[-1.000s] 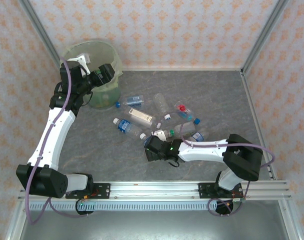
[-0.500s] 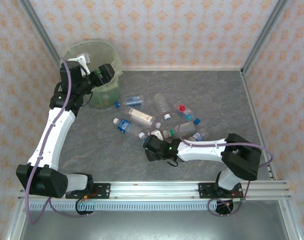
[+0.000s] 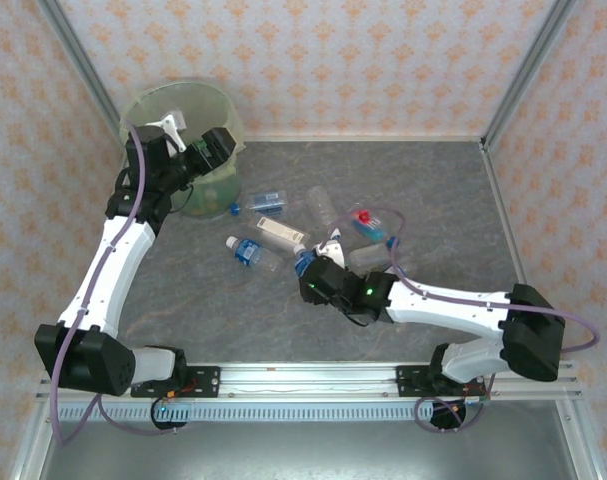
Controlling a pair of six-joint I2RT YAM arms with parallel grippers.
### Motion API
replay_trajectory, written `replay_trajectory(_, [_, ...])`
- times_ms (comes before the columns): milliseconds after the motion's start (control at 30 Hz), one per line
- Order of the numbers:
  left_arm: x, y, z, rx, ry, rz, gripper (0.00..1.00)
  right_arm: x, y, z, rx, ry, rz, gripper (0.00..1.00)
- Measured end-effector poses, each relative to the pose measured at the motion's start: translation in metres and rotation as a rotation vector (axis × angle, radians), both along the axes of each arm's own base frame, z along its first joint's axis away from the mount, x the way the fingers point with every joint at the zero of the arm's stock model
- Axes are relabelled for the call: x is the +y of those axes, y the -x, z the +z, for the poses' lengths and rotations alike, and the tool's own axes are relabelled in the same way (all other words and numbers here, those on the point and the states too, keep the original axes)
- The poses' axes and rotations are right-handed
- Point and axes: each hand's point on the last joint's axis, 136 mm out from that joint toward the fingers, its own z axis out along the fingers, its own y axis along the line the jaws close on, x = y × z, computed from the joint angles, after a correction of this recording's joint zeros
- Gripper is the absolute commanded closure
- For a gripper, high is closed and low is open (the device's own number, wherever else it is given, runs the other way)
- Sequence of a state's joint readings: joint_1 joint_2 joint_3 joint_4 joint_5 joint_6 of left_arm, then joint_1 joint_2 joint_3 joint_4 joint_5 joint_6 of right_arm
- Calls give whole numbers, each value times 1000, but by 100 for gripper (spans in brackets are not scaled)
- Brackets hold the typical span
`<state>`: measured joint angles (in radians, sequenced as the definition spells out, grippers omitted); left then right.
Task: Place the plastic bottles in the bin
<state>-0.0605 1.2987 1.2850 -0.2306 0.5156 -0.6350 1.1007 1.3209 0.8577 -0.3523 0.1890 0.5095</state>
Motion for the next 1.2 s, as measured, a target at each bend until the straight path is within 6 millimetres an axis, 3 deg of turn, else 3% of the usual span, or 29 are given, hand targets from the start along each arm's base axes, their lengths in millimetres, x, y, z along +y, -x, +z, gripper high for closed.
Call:
replay_trajectory(267, [-14, 0, -1, 4, 54, -33, 2, -7, -11, 6, -17, -10, -44, 39])
replay_trajectory(400, [-35, 4, -14, 33, 112, -81, 4, -8, -17, 14, -38, -16, -63, 40])
replay_trajectory(633, [-82, 18, -39, 121, 262, -176, 12, -1, -39, 68, -153, -74, -107, 39])
replay_trajectory(733, [-97, 21, -43, 142, 327, -205, 20, -2, -46, 93, -212, -92, -118, 39])
replay_trajectory(867, [-111, 18, -50, 166, 405, -233, 22, -2, -54, 121, -280, -97, -125, 38])
replay_trajectory(1033, [-135, 19, -55, 181, 439, -290, 27, -3, -58, 140, -329, -86, -118, 38])
replay_trajectory(1200, [-149, 18, -61, 194, 448, -331, 31, -2, -58, 143, -337, -78, -107, 38])
